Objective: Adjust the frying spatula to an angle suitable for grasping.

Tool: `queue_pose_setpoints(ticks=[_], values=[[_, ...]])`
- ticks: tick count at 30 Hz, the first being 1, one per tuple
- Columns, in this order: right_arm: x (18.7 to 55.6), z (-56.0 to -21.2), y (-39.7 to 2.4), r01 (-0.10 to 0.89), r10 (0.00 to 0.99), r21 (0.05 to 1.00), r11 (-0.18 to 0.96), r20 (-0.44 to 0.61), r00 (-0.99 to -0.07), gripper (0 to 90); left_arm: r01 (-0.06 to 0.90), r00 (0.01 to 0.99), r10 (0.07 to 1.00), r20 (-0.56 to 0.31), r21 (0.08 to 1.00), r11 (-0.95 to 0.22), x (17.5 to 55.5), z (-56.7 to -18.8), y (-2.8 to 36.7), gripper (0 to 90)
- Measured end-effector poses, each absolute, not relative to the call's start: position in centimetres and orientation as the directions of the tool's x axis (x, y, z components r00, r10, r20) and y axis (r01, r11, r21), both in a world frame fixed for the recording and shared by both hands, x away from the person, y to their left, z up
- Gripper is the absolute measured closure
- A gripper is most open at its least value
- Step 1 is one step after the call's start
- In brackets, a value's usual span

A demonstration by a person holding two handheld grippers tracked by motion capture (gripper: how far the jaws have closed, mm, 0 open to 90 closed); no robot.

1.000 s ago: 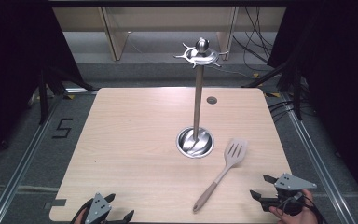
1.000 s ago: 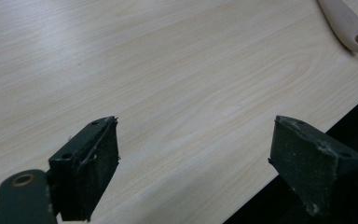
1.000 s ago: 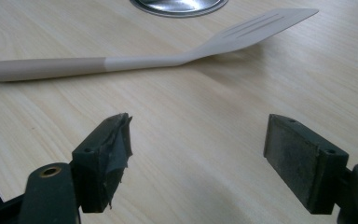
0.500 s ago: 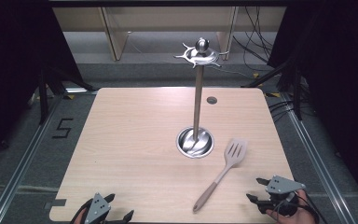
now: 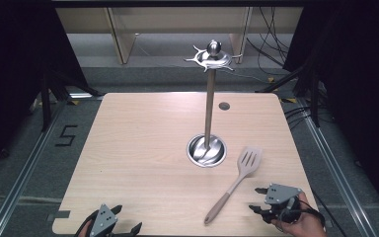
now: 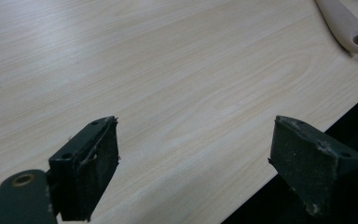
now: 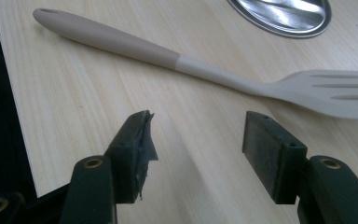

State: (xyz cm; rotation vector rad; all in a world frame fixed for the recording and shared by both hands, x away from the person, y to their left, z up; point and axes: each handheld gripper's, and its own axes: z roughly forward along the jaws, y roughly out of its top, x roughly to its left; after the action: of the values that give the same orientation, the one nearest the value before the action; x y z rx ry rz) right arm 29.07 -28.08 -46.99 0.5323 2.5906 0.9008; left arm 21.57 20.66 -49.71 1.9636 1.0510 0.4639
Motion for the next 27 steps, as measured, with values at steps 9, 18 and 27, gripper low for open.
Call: queue_pose_setpoints(ticks=[9, 18, 27], values=[[30.8, -46.9, -26.4, 0.205, 0.401, 0.603, 0.771, -0.209, -0.892, 46.0, 0.508, 0.573, 0.816, -0.075, 0.814, -0.282, 21.6, -49.8, 20.6, 14.9], [31.9, -46.6, -25.1, 0.182, 0.362, 0.572, 0.8, -0.218, -0.906, 47.0, 0.508, 0.573, 0.816, -0.074, 0.814, -0.283, 21.6, -49.8, 20.6, 14.9], [32.8, -46.8, -24.1, 0.148, 0.315, 0.549, 0.823, -0.224, -0.922, 47.2, 0.504, 0.574, 0.816, -0.068, 0.814, -0.287, 21.6, -49.8, 20.7, 14.9]])
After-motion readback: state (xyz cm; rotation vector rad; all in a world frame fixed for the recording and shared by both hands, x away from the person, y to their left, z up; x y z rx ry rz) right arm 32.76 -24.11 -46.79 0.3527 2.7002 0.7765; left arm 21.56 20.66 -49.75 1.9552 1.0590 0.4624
